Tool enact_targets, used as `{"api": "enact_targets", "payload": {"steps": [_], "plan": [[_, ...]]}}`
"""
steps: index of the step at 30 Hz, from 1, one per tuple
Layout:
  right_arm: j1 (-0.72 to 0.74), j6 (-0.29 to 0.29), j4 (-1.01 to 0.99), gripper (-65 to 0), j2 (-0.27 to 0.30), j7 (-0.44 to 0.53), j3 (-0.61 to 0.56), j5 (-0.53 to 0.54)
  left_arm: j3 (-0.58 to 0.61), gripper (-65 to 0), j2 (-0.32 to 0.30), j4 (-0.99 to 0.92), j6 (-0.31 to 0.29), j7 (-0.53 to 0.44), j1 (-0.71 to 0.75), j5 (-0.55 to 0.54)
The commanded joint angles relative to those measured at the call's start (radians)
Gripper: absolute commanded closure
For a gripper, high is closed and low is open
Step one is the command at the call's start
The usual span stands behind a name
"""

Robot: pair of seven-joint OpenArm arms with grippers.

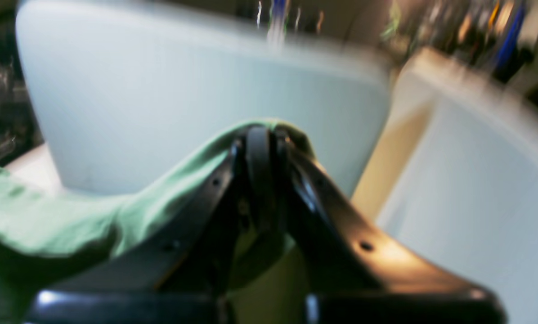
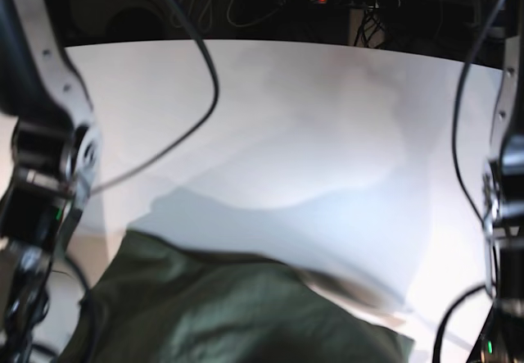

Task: Layout the t-shirt on the table in an organized manner, then fold the t-shirt properly
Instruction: 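Lift the t-shirt with both grippers and lay it flat on the table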

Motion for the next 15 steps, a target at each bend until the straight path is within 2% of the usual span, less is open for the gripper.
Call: {"api": "enact_targets", "payload": {"steps": [1,4,8,11,15], "plan": [[0.096,-0.003,-0.014,0.0,0.011,0.058,0.001,0.012,0.000,-0.2,0.005,-0.015,-0.002,-0.028,-0.093,0.004],[0.179,-0.003,-0.057,0.0,0.034,0.086,-0.002,0.012,0.002,-0.2,0.028,-0.042,-0.004,-0.025,-0.163,-0.001],[0.170,-0.003,-0.031,0.0,0.043,0.086,0.001,0.012,0.011,-0.2,0.029,-0.034,-0.004,-0.023,-0.163,-0.002],[0.036,-0.003,0.078,0.0,0.051,0.084,0.031,0.012,0.002,-0.2,0.018,0.021,-0.004,-0.023,-0.066,-0.004],[-0.205,-0.003,0.245,0.0,0.044,0.087,0.057,0.015,-0.009,-0.2,-0.035,0.124,-0.004,-0.028,0.143,-0.004]]}}
